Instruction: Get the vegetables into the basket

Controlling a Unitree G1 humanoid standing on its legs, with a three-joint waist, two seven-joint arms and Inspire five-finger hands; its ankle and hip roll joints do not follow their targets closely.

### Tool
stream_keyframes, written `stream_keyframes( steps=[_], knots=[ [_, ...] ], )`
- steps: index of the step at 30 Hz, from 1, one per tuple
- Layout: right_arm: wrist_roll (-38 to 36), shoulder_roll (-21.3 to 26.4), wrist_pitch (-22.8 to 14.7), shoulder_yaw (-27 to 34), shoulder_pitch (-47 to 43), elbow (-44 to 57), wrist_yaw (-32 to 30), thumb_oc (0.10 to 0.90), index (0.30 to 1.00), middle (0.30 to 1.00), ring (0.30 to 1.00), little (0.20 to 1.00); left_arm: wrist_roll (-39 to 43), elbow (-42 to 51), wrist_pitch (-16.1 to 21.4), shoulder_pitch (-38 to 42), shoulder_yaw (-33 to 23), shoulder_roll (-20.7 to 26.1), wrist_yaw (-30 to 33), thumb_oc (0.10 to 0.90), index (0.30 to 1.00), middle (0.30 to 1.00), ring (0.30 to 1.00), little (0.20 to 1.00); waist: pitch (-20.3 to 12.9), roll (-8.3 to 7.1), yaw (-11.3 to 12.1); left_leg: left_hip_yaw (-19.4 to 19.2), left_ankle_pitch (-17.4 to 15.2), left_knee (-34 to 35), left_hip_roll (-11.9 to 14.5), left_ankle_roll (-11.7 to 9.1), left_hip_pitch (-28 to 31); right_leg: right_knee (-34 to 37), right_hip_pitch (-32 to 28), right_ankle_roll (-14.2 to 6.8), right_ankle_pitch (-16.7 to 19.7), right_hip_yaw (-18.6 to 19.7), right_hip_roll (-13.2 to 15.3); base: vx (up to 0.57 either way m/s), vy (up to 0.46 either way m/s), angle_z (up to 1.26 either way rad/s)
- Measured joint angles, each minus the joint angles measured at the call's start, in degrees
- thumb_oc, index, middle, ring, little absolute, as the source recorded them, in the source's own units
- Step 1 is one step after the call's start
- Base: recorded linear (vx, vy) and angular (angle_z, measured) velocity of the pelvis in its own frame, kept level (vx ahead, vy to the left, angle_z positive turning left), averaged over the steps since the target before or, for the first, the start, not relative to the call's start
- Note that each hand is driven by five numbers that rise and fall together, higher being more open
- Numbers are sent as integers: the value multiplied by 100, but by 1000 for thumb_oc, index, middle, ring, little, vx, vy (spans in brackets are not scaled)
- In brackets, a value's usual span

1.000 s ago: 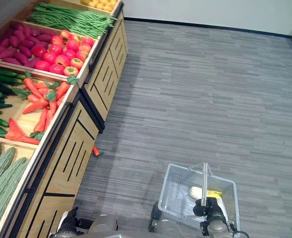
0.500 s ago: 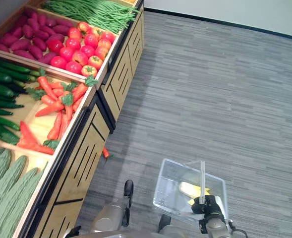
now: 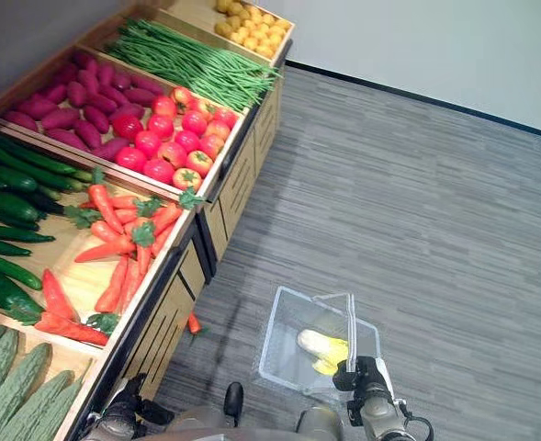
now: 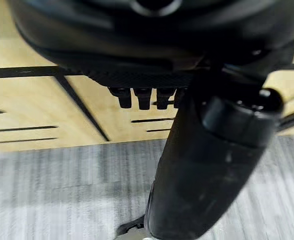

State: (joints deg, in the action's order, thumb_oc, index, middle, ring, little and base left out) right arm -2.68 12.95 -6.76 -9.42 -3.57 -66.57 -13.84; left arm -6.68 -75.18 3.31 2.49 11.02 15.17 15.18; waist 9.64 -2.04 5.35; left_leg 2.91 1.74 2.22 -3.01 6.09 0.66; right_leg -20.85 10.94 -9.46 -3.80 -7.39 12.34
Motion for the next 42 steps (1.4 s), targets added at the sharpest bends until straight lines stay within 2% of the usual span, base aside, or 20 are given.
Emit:
stream_keyframes(
  steps=[1, 4, 5, 7, 8, 10, 12, 13, 16, 17, 18, 20, 22, 24, 27, 35, 37, 38, 40, 42],
  knots=[
    [-10, 6, -14, 18, -53, 10, -4, 400, 300, 300, 300, 300, -1, -107, -56, -14, 7, -36, -12, 900, 1000, 1000, 1000, 1000, 42, 62, -30, 201, -64, -49, 1, -84, 60, 682, 2, 39, 142, 153, -29, 426, -395, 65],
    [-13, 10, -21, 6, -18, 16, -11, 400, 300, 300, 300, 300, -2, -336, -77, 22, -3, -26, -6, 900, 1000, 1000, 1000, 1000, 54, 54, -237, 846, -195, -54, 3, -367, 97, 2292, -297, 18, 632, 1269, -232, 323, -347, 119],
    [-20, 24, -18, 8, 7, -5, -5, 400, 300, 300, 300, 300, -1, -362, -90, 27, -6, -11, -3, 900, 1000, 1000, 1000, 1000, 72, 37, -337, 1276, -241, -92, 74, -508, 87, 2578, -473, 90, 856, 1734, -346, 181, -354, 164],
    [-44, -29, -8, 7, 173, 11, 6, 400, 300, 300, 300, 300, 0, -187, -47, -108, -40, 163, -1, 900, 1000, 1000, 1000, 1000, 13, -312, -233, 1545, -313, -76, 18, -657, 221, 2320, -476, 231, 1184, 1347, -227, 183, -479, 115],
    [-41, 12, 7, 4, 62, -50, 6, 400, 300, 300, 300, 300, 2, -202, -34, -208, -63, 32, 21, 900, 1000, 1000, 1000, 1000, -7, -124, -188, 1612, -359, -70, 307, -737, 249, 2219, -517, 254, 1088, 1137, -481, 135, -453, 45],
    [-38, 54, -32, -24, -16, -28, 35, 400, 300, 300, 300, 300, 3, -201, -16, -272, -73, -28, 83, 900, 1000, 1000, 1000, 1000, -92, 17, -161, 1756, -400, -104, 727, -931, 144, 2225, -548, 423, 998, 718, -834, 99, -392, 54],
    [-40, 124, -20, -14, -88, -11, 71, 400, 300, 300, 300, 300, 9, -142, -43, -252, -50, -110, 65, 900, 1000, 1000, 1000, 1000, -80, -13, -109, 1766, -325, -504, 886, -1050, -197, 2336, -615, 722, 1063, 368, -1088, 71, -283, 72],
    [-41, 191, -21, 8, -134, -18, 80, 400, 300, 300, 300, 300, 41, -164, -43, -236, -48, -193, 80, 900, 1000, 1000, 1000, 1000, -79, -9, -129, 1760, -238, -767, 921, -1195, -411, 2362, -635, 768, 1044, 209, -1127, 12, -147, 65],
    [-45, 470, -51, 6, 2, -1, 76, 400, 300, 300, 300, 300, 44, -104, -57, -230, -32, -266, 97, 900, 1000, 1000, 1000, 1000, -40, -68, -167, 1455, 105, -911, 948, -1310, -676, 2420, -769, 977, 946, -281, -1105, -11, -156, 87],
    [-49, 600, -50, 24, 62, -11, 17, 400, 300, 300, 300, 300, 45, -99, -64, -207, -33, -261, 99, 900, 1000, 1000, 1000, 1000, 22, -90, -266, 869, 108, -895, 1037, -1303, -780, 2503, -887, 1084, 916, -564, -1091, -50, -175, 144],
    [-58, 752, -48, 63, 173, -65, -54, 400, 300, 300, 300, 300, 56, -65, -70, -227, -34, -249, 98, 900, 1000, 1000, 1000, 1000, 51, -66, -313, -40, 107, -681, 1194, -1319, -823, 2578, -985, 1161, 880, -901, -1082, -33, -121, 140],
    [-61, 852, -36, 135, 197, -190, -93, 400, 300, 300, 300, 300, 52, 34, -105, -236, -34, -247, 98, 900, 1000, 1000, 1000, 1000, 76, -34, -405, -1053, 119, -570, 1324, -1336, -860, 2602, -1010, 1171, 817, -1221, -1069, -36, -72, 98],
    [-61, 850, -13, 195, 186, -256, -123, 400, 300, 300, 300, 300, 52, 35, -148, -260, -45, -236, 86, 900, 1000, 1000, 1000, 1000, 80, 34, -440, -1348, 135, -472, 1326, -1344, -710, 2612, -999, 1124, 761, -1434, -1085, -24, -48, 60],
    [-62, 835, -11, 246, 203, -308, -124, 400, 300, 300, 300, 300, 27, 38, -175, -239, -40, -254, 86, 900, 1000, 1000, 1000, 1000, 122, 6, -516, -1405, 156, -463, 1283, -1335, -649, 2584, -1010, 1085, 733, -1568, -1067, 35, -3, 50],
    [-55, 834, 64, 301, 246, -491, -119, 400, 300, 300, 300, 300, 26, 48, -147, -256, -49, -343, 71, 900, 1000, 1000, 1000, 1000, 92, 345, -480, -1432, 256, 112, 1136, -1128, -265, 2579, -1012, 928, 764, -1781, -1113, 114, 93, 34],
    [12, 765, 132, 281, 347, -309, 6, 400, 300, 300, 300, 300, -10, 56, -61, -240, -58, -307, 26, 900, 1000, 1000, 1000, 1000, 85, 324, -349, -1361, 121, 226, 638, -778, -172, 2402, -1028, 702, 862, -1782, -612, 77, 154, 10],
    [11, 706, 147, 281, 209, -311, 16, 400, 300, 300, 300, 300, -9, 52, -55, -233, -68, -266, -16, 900, 1000, 1000, 1000, 1000, 54, 271, -333, -1372, 100, 214, 568, -714, -139, 2385, -1029, 683, 870, -1744, -539, 77, 165, 4],
    [13, 591, 141, 281, 142, -267, 28, 400, 300, 300, 300, 300, -9, 54, -46, -231, -68, -192, -17, 900, 1000, 1000, 1000, 1000, -13, 156, -263, -1349, 72, 211, 508, -676, -135, 2366, -1030, 666, 866, -1575, -480, 121, 396, 5],
    [10, 541, 116, 285, -102, -547, 24, 400, 300, 300, 300, 300, -3, 103, -59, -131, -113, -216, -30, 900, 1000, 1000, 1000, 1000, -28, 83, -187, -1308, -53, 206, 389, -516, -109, 1929, -941, 432, 763, -1564, -352, 67, 291, 10],
    [6, 565, 137, 285, -249, -644, 18, 400, 300, 300, 300, 300, -4, 102, -47, -82, -50, -285, -38, 900, 1000, 1000, 1000, 1000, -54, 185, -193, -1182, -73, 137, 453, -378, -85, 670, -422, 276, 588, -1220, -95, 78, 75, 27]
  ],
)
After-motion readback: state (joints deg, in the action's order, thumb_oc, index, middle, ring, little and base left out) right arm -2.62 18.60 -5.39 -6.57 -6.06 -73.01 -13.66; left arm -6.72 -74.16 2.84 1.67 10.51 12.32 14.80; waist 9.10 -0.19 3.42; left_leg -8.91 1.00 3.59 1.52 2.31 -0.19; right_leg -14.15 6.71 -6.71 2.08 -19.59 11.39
